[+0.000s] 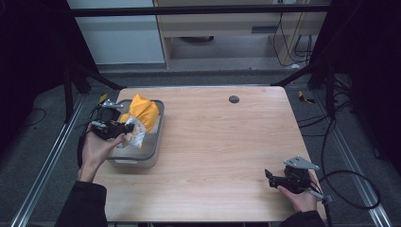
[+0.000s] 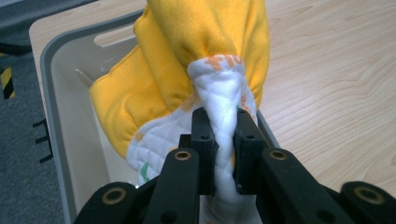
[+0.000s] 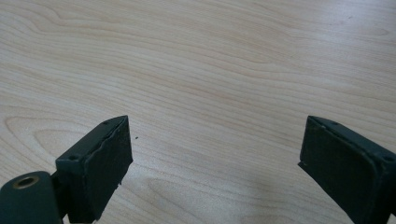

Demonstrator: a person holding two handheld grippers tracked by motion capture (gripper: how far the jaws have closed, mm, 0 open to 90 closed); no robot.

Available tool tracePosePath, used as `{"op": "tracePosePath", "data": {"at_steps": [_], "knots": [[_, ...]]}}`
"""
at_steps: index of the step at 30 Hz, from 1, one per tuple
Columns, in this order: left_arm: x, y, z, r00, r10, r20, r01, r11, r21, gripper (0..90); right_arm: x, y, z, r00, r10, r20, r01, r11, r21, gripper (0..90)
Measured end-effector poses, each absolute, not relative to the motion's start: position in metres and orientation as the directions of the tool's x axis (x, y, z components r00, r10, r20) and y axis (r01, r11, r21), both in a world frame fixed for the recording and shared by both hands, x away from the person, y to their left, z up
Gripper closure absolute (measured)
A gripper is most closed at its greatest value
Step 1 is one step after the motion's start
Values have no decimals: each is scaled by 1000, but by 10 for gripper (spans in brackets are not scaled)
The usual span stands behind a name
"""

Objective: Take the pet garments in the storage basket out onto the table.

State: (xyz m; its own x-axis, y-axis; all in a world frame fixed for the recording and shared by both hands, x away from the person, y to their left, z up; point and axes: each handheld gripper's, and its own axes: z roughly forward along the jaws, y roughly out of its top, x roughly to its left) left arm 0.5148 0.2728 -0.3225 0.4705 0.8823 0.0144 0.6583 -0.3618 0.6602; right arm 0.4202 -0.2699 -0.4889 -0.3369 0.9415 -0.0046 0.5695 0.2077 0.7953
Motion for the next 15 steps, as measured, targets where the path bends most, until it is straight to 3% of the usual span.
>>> {"op": "tracePosePath", "data": {"at_steps": [15], "knots": [[501,242,-303,568,822,34,594,-438,675,814,420,-270,-488,-338,941,-19,547,213,810,97]]}}
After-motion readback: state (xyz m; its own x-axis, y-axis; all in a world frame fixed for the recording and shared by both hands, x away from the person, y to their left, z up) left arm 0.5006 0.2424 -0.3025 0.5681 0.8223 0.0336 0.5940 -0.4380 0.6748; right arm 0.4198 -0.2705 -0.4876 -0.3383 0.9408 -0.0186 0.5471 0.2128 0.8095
